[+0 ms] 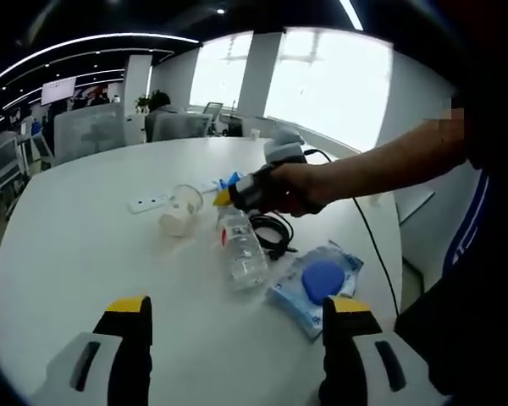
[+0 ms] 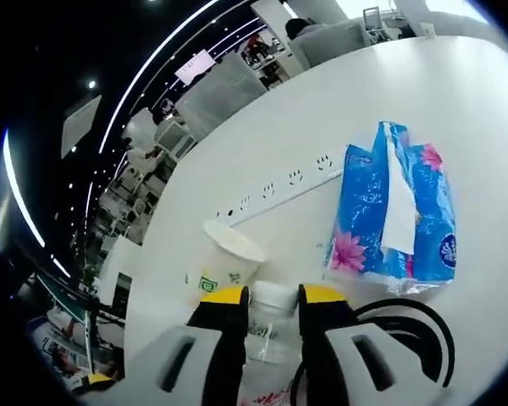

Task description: Arrange the tabletop items into an orderly group along one side of the table until the central work area is clear of visible clutter.

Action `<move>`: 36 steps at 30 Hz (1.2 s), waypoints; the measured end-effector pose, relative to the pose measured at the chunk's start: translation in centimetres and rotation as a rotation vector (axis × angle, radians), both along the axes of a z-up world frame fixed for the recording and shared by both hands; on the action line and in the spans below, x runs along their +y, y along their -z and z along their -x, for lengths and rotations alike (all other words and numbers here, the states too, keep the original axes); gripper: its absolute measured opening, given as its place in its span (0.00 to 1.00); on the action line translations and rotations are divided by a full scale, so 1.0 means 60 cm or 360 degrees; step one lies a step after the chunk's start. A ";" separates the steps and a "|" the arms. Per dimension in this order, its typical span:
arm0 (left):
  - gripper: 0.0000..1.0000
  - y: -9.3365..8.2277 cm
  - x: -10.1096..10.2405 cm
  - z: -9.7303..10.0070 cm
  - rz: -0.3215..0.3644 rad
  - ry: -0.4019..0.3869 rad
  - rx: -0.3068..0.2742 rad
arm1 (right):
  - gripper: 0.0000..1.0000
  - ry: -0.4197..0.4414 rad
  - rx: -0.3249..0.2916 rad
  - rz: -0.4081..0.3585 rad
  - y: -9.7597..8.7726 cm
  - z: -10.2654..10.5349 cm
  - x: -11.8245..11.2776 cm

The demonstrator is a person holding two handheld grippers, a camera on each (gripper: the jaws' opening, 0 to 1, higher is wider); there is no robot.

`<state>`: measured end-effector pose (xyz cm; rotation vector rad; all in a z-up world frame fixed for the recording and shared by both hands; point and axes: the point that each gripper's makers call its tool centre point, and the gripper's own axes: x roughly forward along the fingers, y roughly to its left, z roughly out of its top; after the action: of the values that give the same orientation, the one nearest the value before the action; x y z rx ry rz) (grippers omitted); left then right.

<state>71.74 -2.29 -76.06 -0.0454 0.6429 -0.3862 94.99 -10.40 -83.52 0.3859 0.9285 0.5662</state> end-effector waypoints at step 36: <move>0.79 -0.021 -0.066 0.022 -0.0034 0.0102 -0.0105 | 0.17 0.0002 -0.0422 0.0028 -0.112 0.072 -0.013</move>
<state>70.40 -6.23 -74.81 0.0086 0.5841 -0.4408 90.67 -11.19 -76.83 0.2871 0.6777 0.5922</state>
